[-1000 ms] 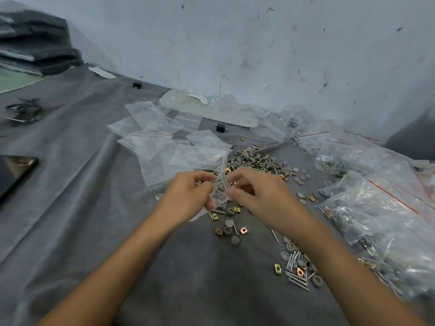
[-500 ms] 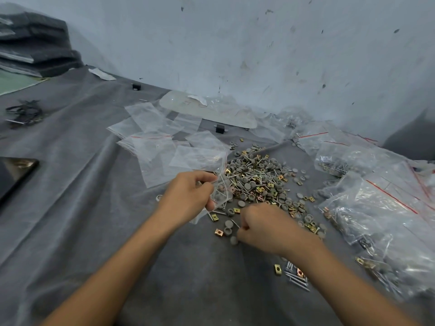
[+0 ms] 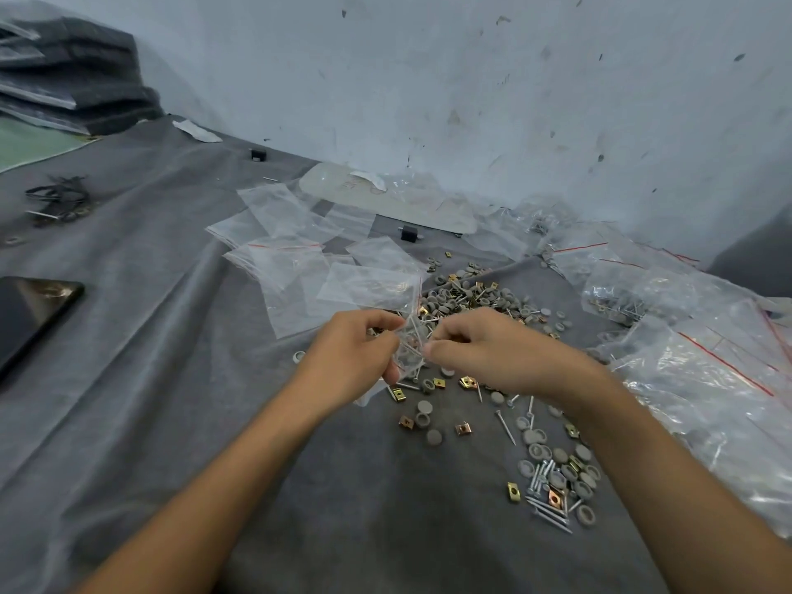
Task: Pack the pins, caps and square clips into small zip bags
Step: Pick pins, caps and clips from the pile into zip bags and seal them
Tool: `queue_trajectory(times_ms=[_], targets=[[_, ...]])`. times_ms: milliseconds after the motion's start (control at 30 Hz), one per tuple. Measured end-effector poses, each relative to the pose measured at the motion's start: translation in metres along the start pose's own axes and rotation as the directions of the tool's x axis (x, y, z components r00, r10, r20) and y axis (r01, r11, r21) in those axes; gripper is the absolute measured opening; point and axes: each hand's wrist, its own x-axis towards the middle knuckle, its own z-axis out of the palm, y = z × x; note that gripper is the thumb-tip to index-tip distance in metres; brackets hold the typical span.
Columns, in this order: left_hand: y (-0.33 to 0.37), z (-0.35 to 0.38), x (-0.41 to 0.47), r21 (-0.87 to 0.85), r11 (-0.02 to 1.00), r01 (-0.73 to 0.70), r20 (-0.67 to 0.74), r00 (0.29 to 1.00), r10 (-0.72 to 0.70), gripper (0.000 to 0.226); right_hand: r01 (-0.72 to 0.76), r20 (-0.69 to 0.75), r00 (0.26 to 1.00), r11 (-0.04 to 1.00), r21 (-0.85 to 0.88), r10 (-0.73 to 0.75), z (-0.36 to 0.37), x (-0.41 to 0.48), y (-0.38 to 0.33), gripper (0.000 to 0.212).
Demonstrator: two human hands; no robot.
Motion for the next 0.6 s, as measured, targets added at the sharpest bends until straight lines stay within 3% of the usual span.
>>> queue_trajectory(times_ms=[200, 300, 367, 600], targets=[[0.001, -0.011, 0.005, -0.008, 1.000, -0.002, -0.067, 0.998, 0.002, 0.029, -0.028, -0.286, 0.958, 0.996, -0.086, 0.002, 0.010, 0.019, 0.025, 0.023], [0.001, -0.015, 0.007, -0.040, 0.999, 0.006, -0.086, 0.996, -0.009, 0.025, -0.078, -0.171, 0.985, 0.962, -0.263, 0.033, 0.029, 0.026, 0.036, 0.013], [0.001, -0.014, 0.007, -0.039, 0.999, 0.008, -0.084, 0.996, -0.011, 0.025, -0.101, -0.127, 0.990, 0.932, -0.347, 0.060, 0.043, 0.031, 0.041, 0.020], [0.000, -0.013, 0.006, -0.027, 1.000, 0.003, -0.077, 0.997, -0.005, 0.028, -0.023, -0.129, 0.988, 0.762, -0.647, -0.079, 0.061, 0.039, 0.045, 0.024]])
